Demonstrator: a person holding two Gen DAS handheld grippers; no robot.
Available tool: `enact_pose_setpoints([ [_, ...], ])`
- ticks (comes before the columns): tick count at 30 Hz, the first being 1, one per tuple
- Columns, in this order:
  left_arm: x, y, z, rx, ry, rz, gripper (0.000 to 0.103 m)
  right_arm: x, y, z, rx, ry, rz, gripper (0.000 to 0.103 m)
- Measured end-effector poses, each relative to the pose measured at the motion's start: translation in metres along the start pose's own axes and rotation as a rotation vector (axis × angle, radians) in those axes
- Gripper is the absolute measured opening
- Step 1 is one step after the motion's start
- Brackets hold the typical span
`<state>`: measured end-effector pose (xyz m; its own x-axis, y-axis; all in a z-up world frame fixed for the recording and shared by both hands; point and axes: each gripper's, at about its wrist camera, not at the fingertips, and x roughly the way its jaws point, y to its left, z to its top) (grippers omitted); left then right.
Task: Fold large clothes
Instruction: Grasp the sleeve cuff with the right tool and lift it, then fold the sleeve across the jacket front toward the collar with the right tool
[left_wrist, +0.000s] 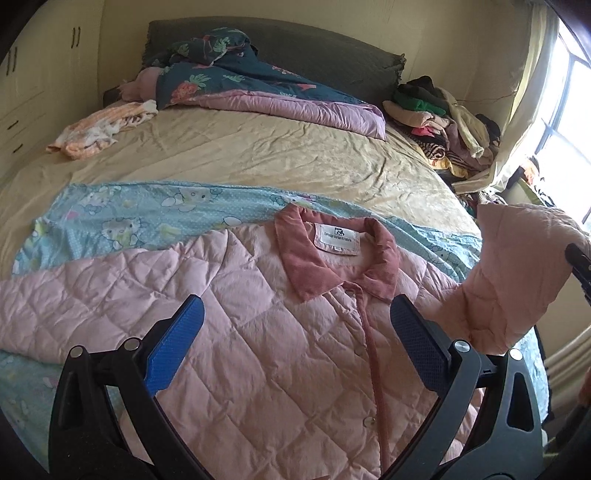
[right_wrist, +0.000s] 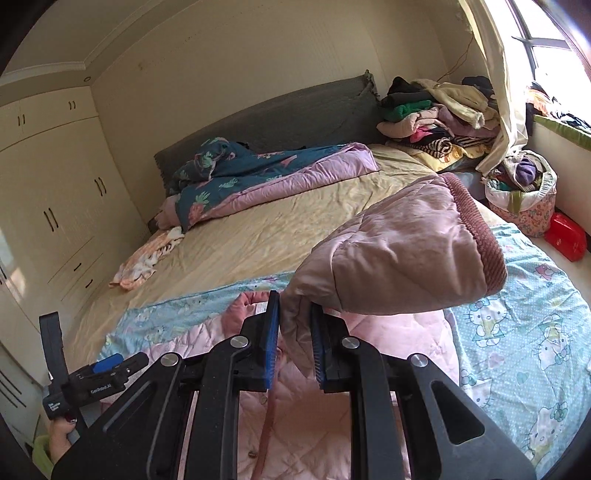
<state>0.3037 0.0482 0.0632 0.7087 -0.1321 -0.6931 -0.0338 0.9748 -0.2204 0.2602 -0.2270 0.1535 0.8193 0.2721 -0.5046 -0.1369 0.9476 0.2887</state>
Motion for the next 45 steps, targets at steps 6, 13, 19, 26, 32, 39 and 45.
enact_pose_setpoints([
  [6, 0.011, 0.020, -0.006, -0.039, 0.042, -0.001, 0.095, 0.026, 0.021, -0.016, -0.037, 0.047, 0.022, 0.015],
  [13, 0.031, 0.037, -0.018, -0.107, 0.119, -0.083, 0.095, 0.058, 0.055, -0.048, -0.131, 0.106, 0.061, 0.009],
  [19, 0.045, 0.044, -0.030, -0.165, 0.177, -0.143, 0.095, 0.073, 0.059, -0.076, -0.114, 0.199, 0.103, 0.010],
  [26, 0.052, 0.040, -0.032, -0.169, 0.199, -0.150, 0.095, 0.080, 0.004, -0.081, 0.141, 0.189, 0.018, 0.069],
  [32, 0.062, 0.043, -0.026, -0.240, 0.234, -0.216, 0.095, 0.115, -0.006, -0.078, 0.222, 0.284, 0.063, 0.056],
  [39, 0.053, 0.052, -0.013, -0.286, 0.206, -0.254, 0.095, 0.123, 0.047, -0.091, 0.010, 0.315, 0.172, 0.012],
  [45, 0.056, 0.061, -0.015, -0.341, 0.216, -0.295, 0.095, 0.132, 0.079, -0.118, -0.109, 0.381, 0.187, 0.012],
])
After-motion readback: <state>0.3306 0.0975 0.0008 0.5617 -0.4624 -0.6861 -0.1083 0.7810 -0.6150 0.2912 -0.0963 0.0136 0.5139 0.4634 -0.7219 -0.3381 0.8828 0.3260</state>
